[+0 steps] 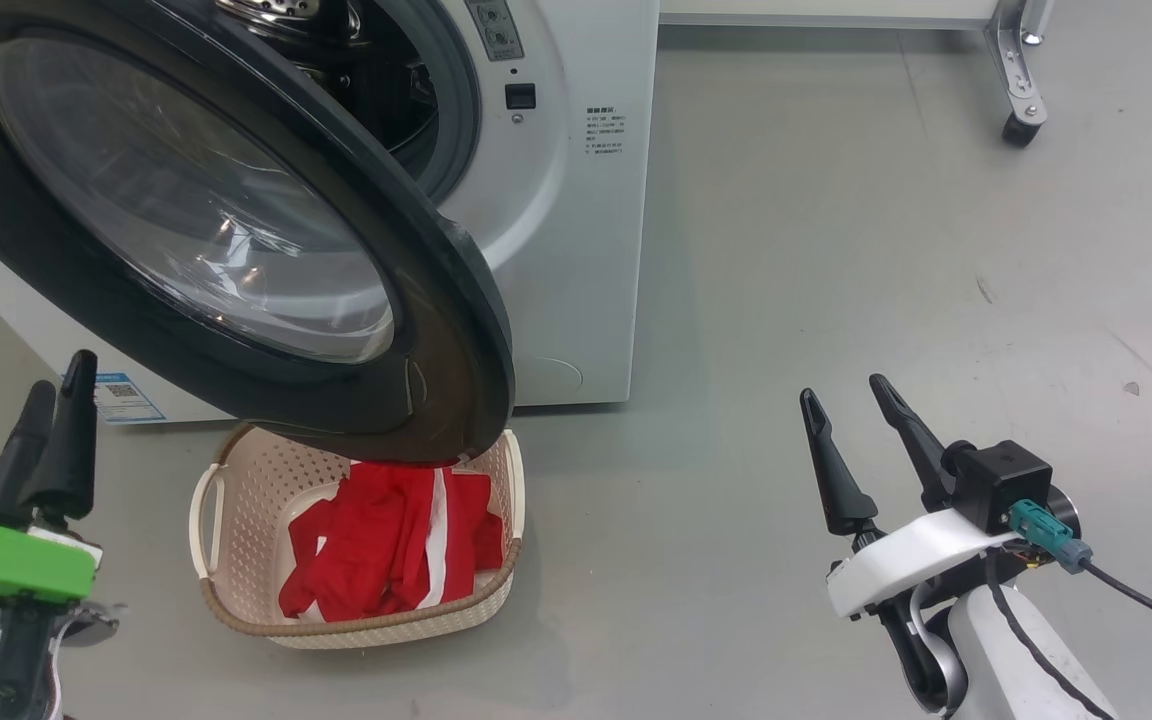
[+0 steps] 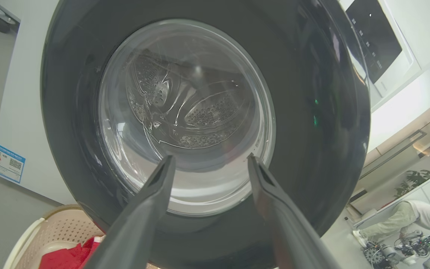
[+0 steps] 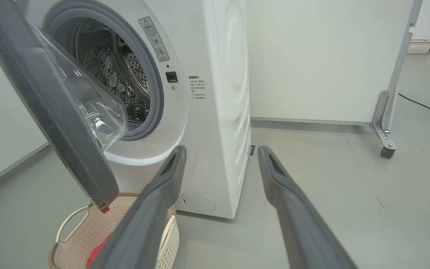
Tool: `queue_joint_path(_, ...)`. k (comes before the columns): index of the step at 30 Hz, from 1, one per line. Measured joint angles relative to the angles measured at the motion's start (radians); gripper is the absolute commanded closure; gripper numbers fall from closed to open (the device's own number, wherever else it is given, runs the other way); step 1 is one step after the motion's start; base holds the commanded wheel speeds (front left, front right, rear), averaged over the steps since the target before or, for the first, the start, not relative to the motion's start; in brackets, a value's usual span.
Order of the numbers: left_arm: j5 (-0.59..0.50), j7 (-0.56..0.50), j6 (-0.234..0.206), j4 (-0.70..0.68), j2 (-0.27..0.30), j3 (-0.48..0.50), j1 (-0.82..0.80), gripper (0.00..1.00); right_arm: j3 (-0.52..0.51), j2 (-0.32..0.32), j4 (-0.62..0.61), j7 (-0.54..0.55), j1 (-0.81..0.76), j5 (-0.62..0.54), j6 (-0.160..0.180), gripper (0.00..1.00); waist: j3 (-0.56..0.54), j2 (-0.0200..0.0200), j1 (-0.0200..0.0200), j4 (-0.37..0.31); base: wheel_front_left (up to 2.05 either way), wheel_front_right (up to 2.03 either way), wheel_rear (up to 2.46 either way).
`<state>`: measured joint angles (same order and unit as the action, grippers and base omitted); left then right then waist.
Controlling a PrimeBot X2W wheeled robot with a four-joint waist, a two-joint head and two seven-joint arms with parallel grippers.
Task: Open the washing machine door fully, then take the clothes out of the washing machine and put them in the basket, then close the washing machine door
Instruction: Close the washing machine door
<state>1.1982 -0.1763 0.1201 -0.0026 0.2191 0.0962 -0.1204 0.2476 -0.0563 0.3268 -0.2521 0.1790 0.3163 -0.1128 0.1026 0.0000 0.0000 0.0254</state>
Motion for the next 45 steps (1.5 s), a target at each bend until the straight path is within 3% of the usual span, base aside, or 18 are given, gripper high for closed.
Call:
queue_joint_path(7,-0.218,0.180,0.001,0.003,0.060,-0.083,0.059,0.00,0.000,0.000,-0.006,0.000,0.000,-0.001,0.000,0.00,-0.002,0.0000,0.0000,0.000,0.00,0.00,0.00)
queue_joint_path(17,-0.528,0.457,0.001,0.155,0.100,-0.171,0.146,0.00,0.000,0.000,-0.014,0.000,-0.001,-0.001,0.000,0.00,-0.004,0.0000,0.0000,-0.004,0.00,0.00,0.00)
queue_joint_path(23,-0.653,0.448,-0.007,0.218,0.083,-0.193,0.178,0.00,0.002,0.000,-0.014,0.000,-0.003,-0.001,0.000,0.00,-0.005,0.0000,0.0000,-0.008,0.00,0.00,0.00)
queue_joint_path(27,-0.751,0.439,-0.055,0.233,0.047,-0.193,0.184,0.00,0.002,0.000,-0.015,0.000,-0.003,-0.001,0.001,0.00,-0.008,0.0000,0.0000,-0.010,0.00,0.00,0.00)
queue_joint_path(35,-0.826,0.433,-0.103,0.158,-0.043,-0.094,0.180,0.00,0.002,0.000,-0.017,0.000,-0.004,-0.001,0.001,0.00,-0.011,0.0000,0.0000,-0.009,0.00,0.00,0.00)
queue_joint_path(45,-0.885,0.433,-0.106,0.123,-0.097,-0.051,0.181,0.00,0.005,0.000,-0.017,0.000,-0.005,-0.001,0.001,0.00,-0.017,0.0000,0.0000,-0.011,0.00,0.00,0.00)
